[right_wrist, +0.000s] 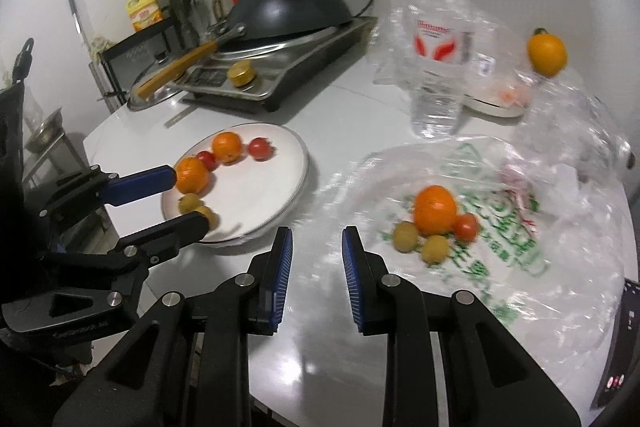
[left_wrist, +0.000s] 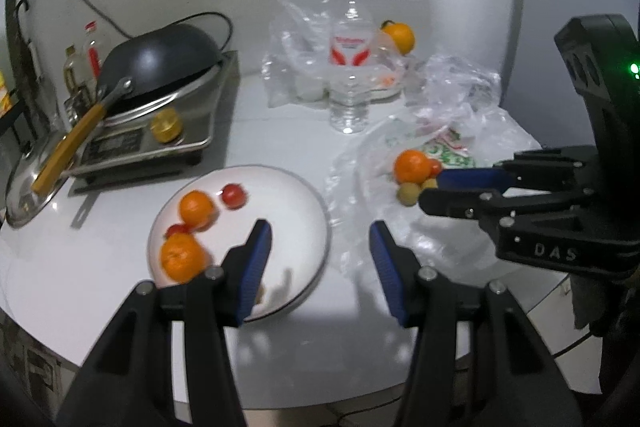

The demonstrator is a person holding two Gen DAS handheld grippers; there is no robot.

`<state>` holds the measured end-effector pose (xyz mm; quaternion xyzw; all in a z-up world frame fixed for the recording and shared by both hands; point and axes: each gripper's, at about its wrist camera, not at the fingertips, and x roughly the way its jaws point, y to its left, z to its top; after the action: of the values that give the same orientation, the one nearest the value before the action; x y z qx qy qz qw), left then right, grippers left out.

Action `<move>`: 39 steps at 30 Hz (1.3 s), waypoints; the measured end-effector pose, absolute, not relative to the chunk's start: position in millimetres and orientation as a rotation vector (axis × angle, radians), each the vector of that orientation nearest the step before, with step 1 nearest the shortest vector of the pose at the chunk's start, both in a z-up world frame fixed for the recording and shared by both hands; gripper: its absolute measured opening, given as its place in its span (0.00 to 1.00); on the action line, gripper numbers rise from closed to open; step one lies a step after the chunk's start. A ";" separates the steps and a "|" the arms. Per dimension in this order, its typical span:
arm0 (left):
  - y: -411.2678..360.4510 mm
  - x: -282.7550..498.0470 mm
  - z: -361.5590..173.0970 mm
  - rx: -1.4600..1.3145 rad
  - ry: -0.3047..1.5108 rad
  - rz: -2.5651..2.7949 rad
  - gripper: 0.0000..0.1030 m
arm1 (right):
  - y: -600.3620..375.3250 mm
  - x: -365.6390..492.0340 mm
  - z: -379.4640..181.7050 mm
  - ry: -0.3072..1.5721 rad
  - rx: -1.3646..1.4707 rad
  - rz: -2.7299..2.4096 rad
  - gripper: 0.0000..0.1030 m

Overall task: Organize fruits
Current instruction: 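Move both grippers back over the fruit bag, then grasp a yellow fruit with the left gripper while the right gripper grasps another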

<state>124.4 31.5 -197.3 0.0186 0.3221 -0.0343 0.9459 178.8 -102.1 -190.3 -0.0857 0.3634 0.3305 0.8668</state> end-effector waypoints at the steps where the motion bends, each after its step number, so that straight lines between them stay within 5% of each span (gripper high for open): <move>1: 26.1 126.5 -196.9 0.044 0.657 -0.074 0.51 | -109.2 181.3 -190.7 0.761 -0.172 0.685 0.27; 39: -45.5 199.1 -226.6 0.134 0.741 -0.171 0.50 | -159.8 255.2 -242.1 0.885 -0.111 0.652 0.26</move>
<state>199.1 -45.5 -226.6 0.0655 0.3615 -0.0835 0.9263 255.2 -159.8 -242.1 -0.0529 0.4203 0.3097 0.8513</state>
